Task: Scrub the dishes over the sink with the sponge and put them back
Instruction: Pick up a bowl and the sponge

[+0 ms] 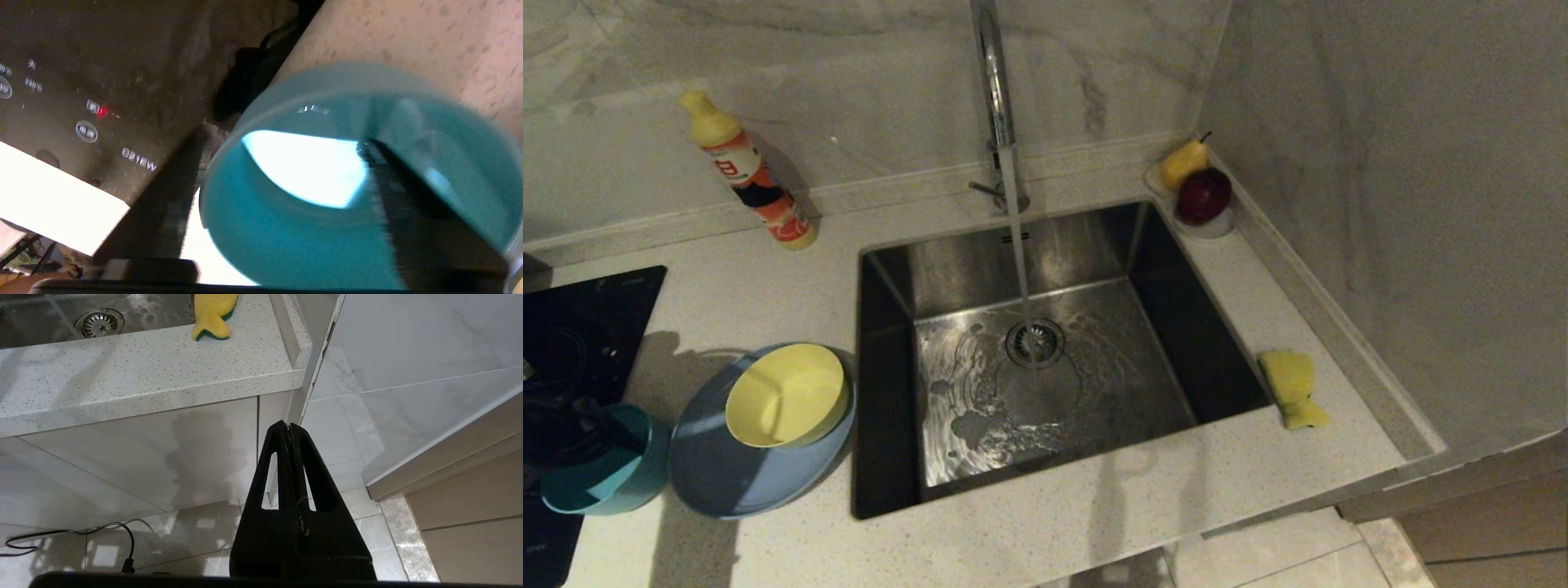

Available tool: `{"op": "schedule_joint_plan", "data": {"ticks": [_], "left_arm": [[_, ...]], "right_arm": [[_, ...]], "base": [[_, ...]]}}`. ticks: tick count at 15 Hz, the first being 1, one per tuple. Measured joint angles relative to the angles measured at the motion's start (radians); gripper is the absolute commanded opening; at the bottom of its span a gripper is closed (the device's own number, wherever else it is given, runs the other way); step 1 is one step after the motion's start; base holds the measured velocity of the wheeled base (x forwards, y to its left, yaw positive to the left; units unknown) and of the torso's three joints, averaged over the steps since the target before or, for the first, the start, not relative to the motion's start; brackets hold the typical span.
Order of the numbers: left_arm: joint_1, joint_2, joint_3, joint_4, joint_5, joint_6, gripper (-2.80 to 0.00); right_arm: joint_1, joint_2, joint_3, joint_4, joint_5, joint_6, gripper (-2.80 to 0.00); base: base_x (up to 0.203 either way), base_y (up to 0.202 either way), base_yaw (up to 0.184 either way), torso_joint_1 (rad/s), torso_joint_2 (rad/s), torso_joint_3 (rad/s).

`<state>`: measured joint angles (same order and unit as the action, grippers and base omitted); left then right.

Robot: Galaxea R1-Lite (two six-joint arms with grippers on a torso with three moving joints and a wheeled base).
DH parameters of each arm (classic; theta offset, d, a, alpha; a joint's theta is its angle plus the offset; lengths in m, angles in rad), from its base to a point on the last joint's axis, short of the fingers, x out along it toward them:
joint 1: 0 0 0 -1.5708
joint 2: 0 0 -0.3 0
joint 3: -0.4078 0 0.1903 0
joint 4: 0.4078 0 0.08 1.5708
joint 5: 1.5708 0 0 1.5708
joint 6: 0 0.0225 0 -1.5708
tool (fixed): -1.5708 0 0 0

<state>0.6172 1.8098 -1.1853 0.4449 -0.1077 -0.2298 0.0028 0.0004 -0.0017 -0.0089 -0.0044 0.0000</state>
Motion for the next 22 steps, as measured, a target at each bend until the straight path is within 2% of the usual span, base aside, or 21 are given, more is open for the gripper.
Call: {"op": "schedule_joint_plan", "data": {"ticks": [2, 5, 7, 10, 13, 15, 18, 20, 22], "left_arm": [[-0.004, 0.012, -0.010, 0.002, -0.023, -0.007, -2.80], [-0.021, 0.027, -0.030, 0.006, -0.096, -0.074, -2.80], [-0.036, 0.032, -0.040, 0.003, -0.096, -0.079, -2.80], [-0.025, 0.031, -0.059, -0.001, -0.053, -0.047, -2.80], [0.025, 0.017, -0.077, -0.030, 0.049, 0.030, -2.80], [0.058, 0.000, -0.084, -0.093, 0.073, 0.036, -2.80], [0.097, -0.058, -0.096, -0.077, 0.098, 0.079, -2.80], [0.108, -0.112, -0.106, -0.076, 0.063, 0.048, -2.80], [0.113, -0.183, -0.129, -0.061, 0.003, -0.034, -2.80]], "right_arm": [[0.000, 0.000, 0.000, 0.000, 0.000, 0.000, -2.80], [0.000, 0.000, 0.000, 0.000, 0.000, 0.000, -2.80], [0.000, 0.000, 0.000, 0.000, 0.000, 0.000, -2.80], [0.000, 0.000, 0.000, 0.000, 0.000, 0.000, -2.80], [0.000, 0.000, 0.000, 0.000, 0.000, 0.000, -2.80], [0.000, 0.000, 0.000, 0.000, 0.000, 0.000, -2.80], [0.000, 0.000, 0.000, 0.000, 0.000, 0.000, -2.80], [0.000, 0.000, 0.000, 0.000, 0.000, 0.000, -2.80], [0.000, 0.000, 0.000, 0.000, 0.000, 0.000, -2.80]], "base": [[0.000, 0.000, 0.000, 0.000, 0.00, 0.000], [0.000, 0.000, 0.000, 0.000, 0.00, 0.000], [0.000, 0.000, 0.000, 0.000, 0.00, 0.000], [0.000, 0.000, 0.000, 0.000, 0.00, 0.000], [0.000, 0.000, 0.000, 0.000, 0.00, 0.000], [0.000, 0.000, 0.000, 0.000, 0.00, 0.000], [0.000, 0.000, 0.000, 0.000, 0.00, 0.000], [0.000, 0.000, 0.000, 0.000, 0.00, 0.000], [0.000, 0.000, 0.000, 0.000, 0.00, 0.000]]}}
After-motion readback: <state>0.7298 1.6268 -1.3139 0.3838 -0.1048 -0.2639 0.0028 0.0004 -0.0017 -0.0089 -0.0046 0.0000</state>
